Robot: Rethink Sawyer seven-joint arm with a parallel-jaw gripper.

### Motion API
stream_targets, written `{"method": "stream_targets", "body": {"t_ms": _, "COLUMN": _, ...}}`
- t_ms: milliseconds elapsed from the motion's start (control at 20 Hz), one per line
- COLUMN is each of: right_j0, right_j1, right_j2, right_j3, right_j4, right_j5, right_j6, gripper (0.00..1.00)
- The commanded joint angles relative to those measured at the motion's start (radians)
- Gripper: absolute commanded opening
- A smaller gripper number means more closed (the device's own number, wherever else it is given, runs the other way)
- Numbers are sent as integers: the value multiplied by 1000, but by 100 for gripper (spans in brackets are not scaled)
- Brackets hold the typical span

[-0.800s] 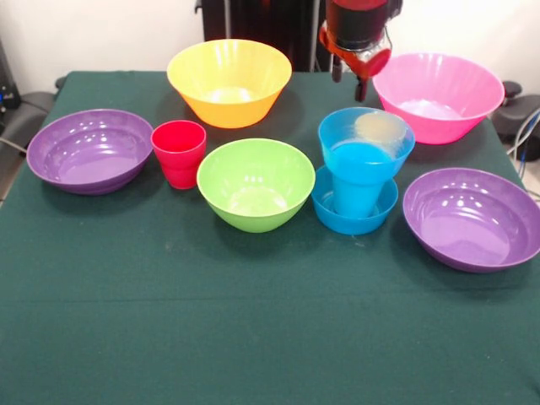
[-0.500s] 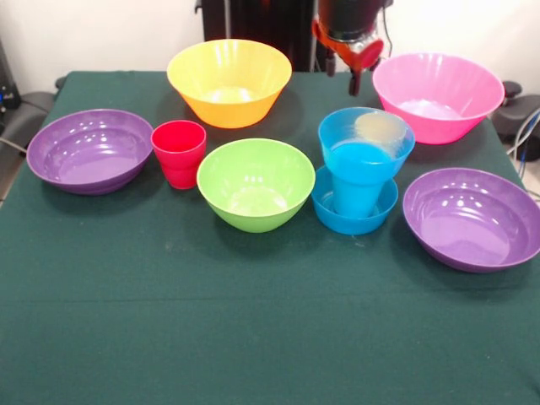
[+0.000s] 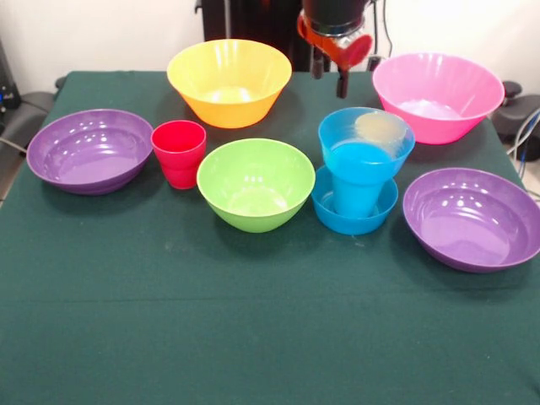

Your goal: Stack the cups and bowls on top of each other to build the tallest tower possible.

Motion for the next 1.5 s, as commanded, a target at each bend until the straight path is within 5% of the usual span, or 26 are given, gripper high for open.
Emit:
{"method": "stream_targets", "body": {"t_ms": 50, "right_j0": -53, "right_j1": 95, "right_j2": 105, "right_j3": -168, "right_j4": -49, "right_j5": 53, "right_j6": -65, "gripper": 100}}
{"method": "stream_targets", "body": {"t_ms": 650, "right_j0": -46, "right_j1": 133, "right_j2": 146, "right_j3": -192, "right_j4": -32, "right_j5": -25, "right_j6": -1, "gripper": 100}}
{"method": "stream_targets", "body": {"t_ms": 1300, "right_j0": -26, "right_j1": 161, "right_j2": 123, "right_j3": -201, "right_j4": -35, "right_j5": 38, "right_j6": 6, "gripper": 100}}
{"method": "stream_targets", "body": {"t_ms": 1500, "right_j0": -19, "right_j1": 116, "right_j2": 113, "right_j3": -177, "right_j4": -39, "right_j5": 94, "right_j6": 4, "gripper": 100}}
